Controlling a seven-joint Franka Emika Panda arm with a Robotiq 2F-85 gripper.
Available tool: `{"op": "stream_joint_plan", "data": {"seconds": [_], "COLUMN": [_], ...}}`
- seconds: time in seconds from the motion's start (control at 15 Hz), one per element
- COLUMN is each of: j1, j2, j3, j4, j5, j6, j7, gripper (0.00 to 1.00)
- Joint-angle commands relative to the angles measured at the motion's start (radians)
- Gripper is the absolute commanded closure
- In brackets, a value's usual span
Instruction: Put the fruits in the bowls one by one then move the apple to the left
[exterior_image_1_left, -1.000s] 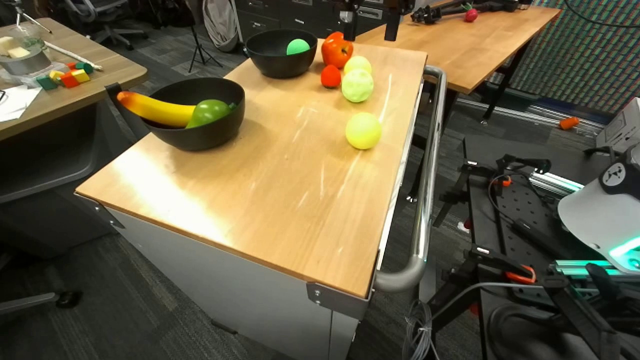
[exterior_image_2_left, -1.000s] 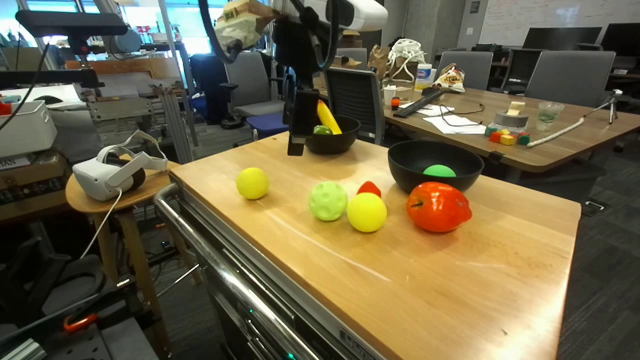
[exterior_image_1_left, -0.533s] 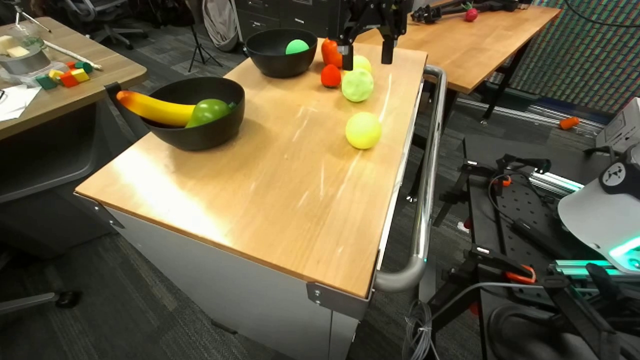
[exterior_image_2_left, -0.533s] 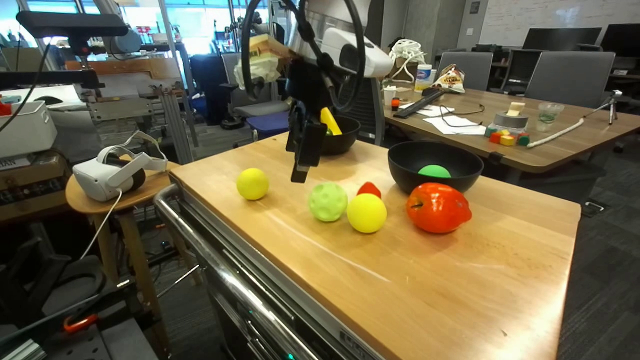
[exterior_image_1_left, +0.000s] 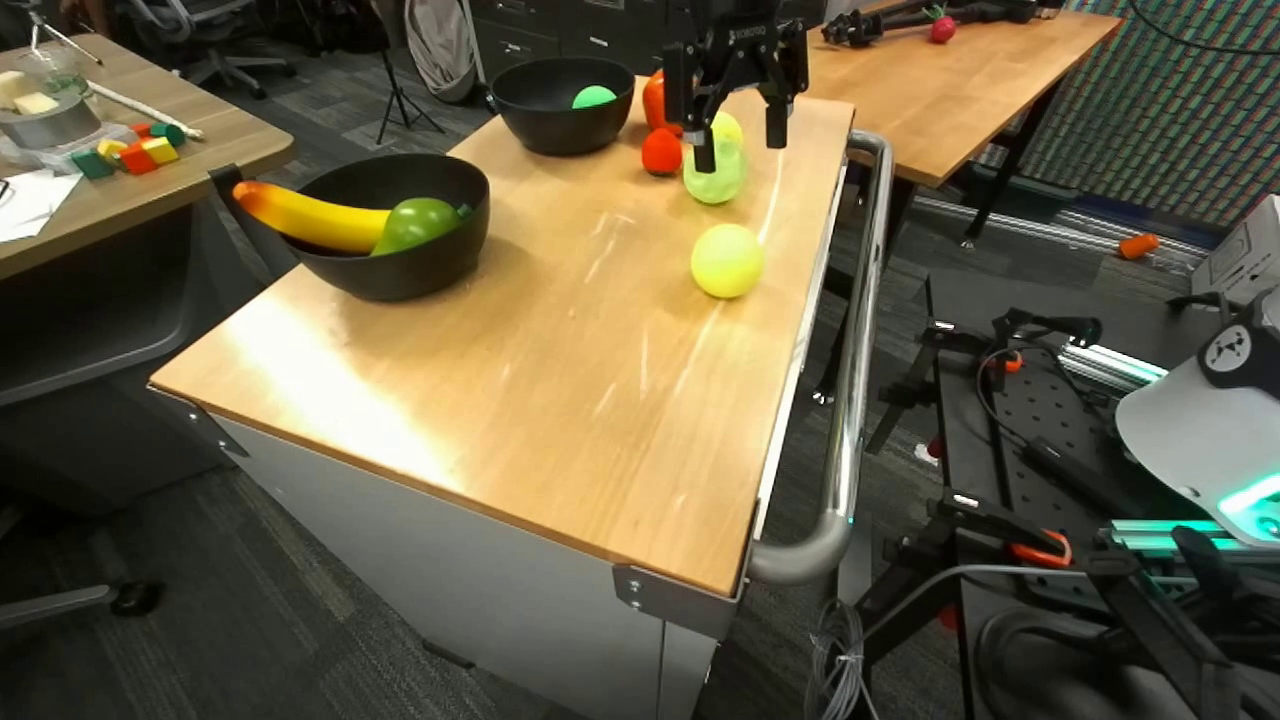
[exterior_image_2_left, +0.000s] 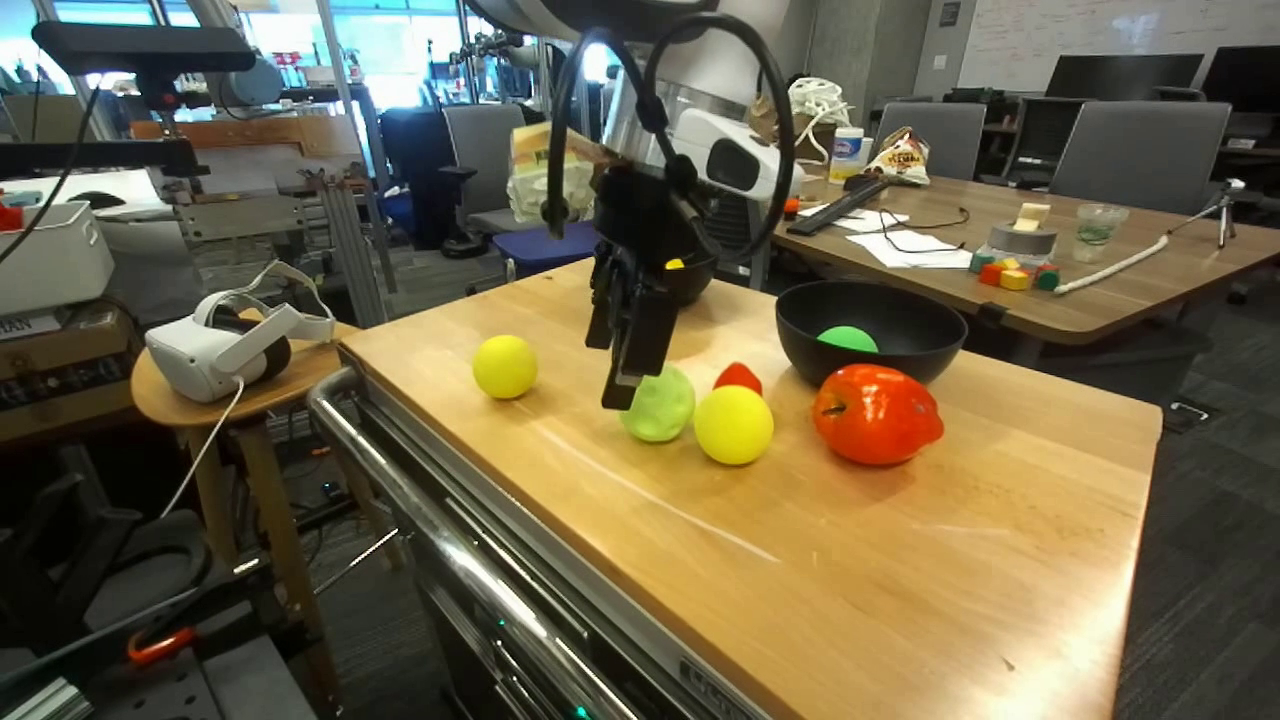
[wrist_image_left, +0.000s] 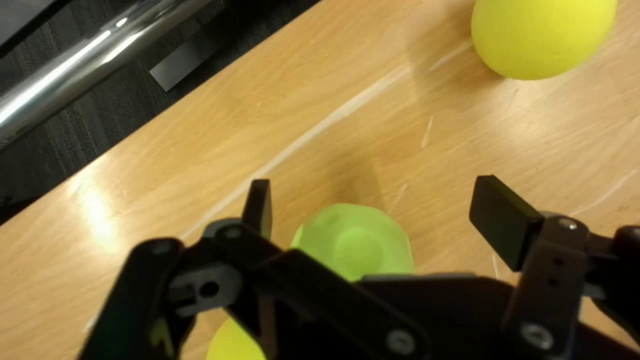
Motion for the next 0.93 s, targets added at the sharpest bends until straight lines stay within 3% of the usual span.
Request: {"op": "stream_joint_plan", "data": {"seconds": [0.0, 0.07, 0.53, 0.73, 0.87], "j1": [-0.011, -0.012, -0.010, -0.006, -0.005], "j2": [0.037, 0.041, 0.054, 0.036, 0.004], "j3": [-0.005, -0.007, -0.011, -0.001, 0.014], "j4": [0.020, 0.019, 0.036, 0.057, 0.084], "j5": [-0.038, -0.042, -0.093, -0.096, -0.055], "j6": [0.037, 0.047, 0.111, 0.103, 0.049], "j7": [0.016, 0.016, 0.024, -0.002, -0.061], "gripper": [0.25, 0.28, 0.79, 0.94, 0.95]}}
